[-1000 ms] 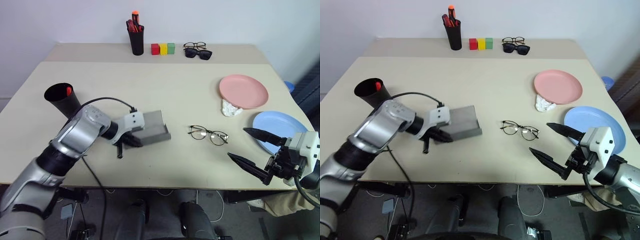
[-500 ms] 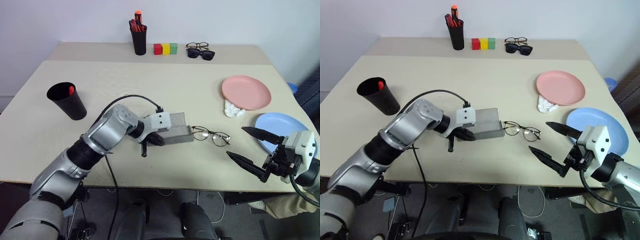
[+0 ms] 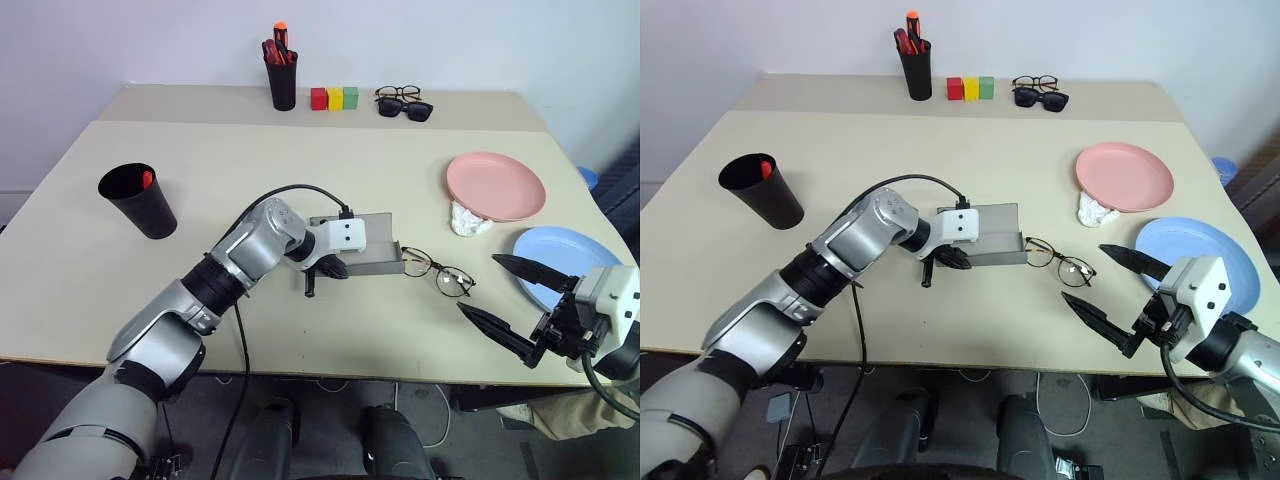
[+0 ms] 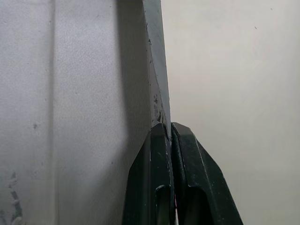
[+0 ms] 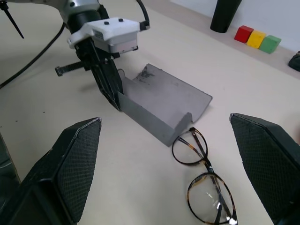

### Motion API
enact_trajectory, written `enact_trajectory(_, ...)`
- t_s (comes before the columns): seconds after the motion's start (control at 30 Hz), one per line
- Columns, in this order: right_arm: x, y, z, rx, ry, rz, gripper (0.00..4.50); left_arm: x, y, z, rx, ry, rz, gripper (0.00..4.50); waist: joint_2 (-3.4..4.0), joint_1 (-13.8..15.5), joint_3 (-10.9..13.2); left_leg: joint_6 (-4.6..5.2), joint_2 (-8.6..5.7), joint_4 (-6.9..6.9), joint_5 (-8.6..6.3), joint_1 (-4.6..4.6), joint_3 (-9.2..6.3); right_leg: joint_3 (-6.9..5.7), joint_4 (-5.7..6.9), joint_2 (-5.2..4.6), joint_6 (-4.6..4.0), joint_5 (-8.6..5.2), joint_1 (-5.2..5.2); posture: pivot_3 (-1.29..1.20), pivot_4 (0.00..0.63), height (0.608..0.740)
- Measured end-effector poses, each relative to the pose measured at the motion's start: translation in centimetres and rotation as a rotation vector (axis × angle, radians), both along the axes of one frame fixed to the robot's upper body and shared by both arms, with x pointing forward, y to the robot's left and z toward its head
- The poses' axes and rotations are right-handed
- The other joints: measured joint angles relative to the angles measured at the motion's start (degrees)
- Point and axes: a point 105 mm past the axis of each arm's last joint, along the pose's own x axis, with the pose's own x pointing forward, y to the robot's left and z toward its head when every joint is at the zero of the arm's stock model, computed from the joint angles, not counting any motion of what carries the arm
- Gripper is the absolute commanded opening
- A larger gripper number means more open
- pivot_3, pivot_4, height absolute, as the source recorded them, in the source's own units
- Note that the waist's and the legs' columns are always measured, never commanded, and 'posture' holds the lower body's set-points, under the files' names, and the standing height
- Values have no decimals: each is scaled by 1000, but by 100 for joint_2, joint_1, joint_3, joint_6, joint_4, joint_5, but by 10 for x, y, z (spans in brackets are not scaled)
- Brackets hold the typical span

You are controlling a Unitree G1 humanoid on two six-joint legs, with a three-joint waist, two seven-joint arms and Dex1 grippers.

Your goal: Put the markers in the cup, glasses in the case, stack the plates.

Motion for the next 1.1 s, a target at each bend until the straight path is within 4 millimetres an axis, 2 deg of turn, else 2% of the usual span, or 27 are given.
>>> enact_trajectory(0.17,3,0,0,3,9,-27,4500,0,-4,0,6,-8,-19,93,0,-16,0,0,1,-2,0,1,0,0,0,1,0,0,-2,0,150,740)
enact_trajectory(0.33,3,0,-3,6,39,-38,4500,-4,11,0,28,-1,-24,93,0,-16,0,1,2,-4,0,0,0,0,4,2,-13,9,-7,0,150,740)
enact_trajectory(0.43,2,0,-5,5,48,-32,4500,-6,15,-1,34,5,-16,893,0,-10,0,1,2,0,0,0,0,0,4,2,-11,7,-2,0,150,740)
enact_trajectory(0.47,2,0,-5,4,50,-29,4500,-6,16,-2,35,9,-11,1280,0,-8,0,1,2,1,0,1,0,0,3,2,-8,5,0,0,150,740)
enact_trajectory(0.63,3,-3,-9,-4,64,-33,4500,-8,14,-4,25,25,3,3829,0,-11,0,1,1,1,0,1,-1,0,3,2,-6,4,0,0,150,740)
enact_trajectory(0.8,11,-8,-22,-88,110,-72,4500,-16,11,14,-53,24,-21,3829,1,-29,0,1,3,-1,0,2,0,0,6,3,-9,6,-5,0,150,740)
enact_trajectory(0.93,25,-6,-27,-140,184,-108,4500,-20,19,41,-295,-35,7,3829,10,-59,-4,1,11,-1,0,5,-1,3,10,2,-17,10,-8,0,150,740)
enact_trajectory(1.03,43,-5,-28,-176,267,-149,4500,-28,44,44,-325,-159,-17,3829,15,-106,-7,0,10,-4,1,6,4,8,13,2,-26,16,-14,0,150,739)
enact_trajectory(1.1,51,-5,-26,-219,311,-168,4500,-35,59,40,-332,-113,-7,3829,15,-72,-6,1,9,-2,1,4,4,6,13,3,-26,15,-15,0,150,739)
